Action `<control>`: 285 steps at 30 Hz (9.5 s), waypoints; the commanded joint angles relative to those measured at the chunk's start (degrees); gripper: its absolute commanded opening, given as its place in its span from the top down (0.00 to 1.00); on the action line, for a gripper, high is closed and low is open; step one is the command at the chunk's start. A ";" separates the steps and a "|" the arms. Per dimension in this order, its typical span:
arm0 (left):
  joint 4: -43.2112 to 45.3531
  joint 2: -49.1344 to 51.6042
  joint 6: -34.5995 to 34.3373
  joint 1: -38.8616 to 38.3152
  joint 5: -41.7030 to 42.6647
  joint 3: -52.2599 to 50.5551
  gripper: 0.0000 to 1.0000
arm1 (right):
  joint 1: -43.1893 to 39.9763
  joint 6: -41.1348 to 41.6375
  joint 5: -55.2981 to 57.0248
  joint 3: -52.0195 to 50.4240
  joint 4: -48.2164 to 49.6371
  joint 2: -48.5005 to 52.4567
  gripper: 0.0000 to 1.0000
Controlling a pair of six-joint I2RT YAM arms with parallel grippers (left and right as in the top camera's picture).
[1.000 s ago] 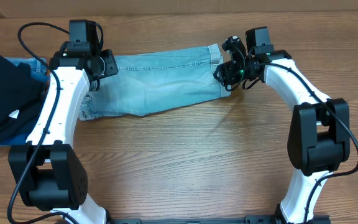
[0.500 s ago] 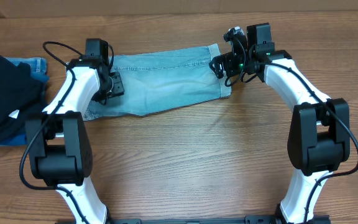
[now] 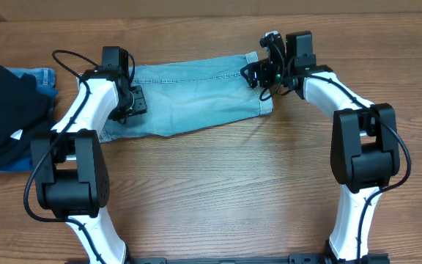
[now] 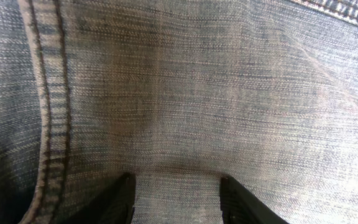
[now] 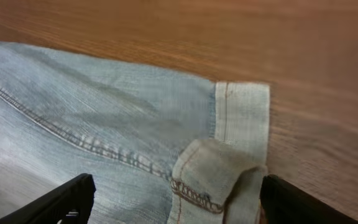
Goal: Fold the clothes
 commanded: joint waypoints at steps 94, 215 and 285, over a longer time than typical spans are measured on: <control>-9.64 2.36 8.76 0.37 17.05 13.27 0.30 | -17.03 0.87 20.76 10.08 -62.42 6.99 0.64; -21.03 10.12 10.05 -8.50 -14.69 30.12 0.88 | -6.84 0.66 -4.02 16.63 -52.87 -2.14 0.39; -26.86 10.08 5.77 -3.87 -8.74 30.29 0.44 | -36.26 8.66 13.68 16.94 -51.21 1.40 0.96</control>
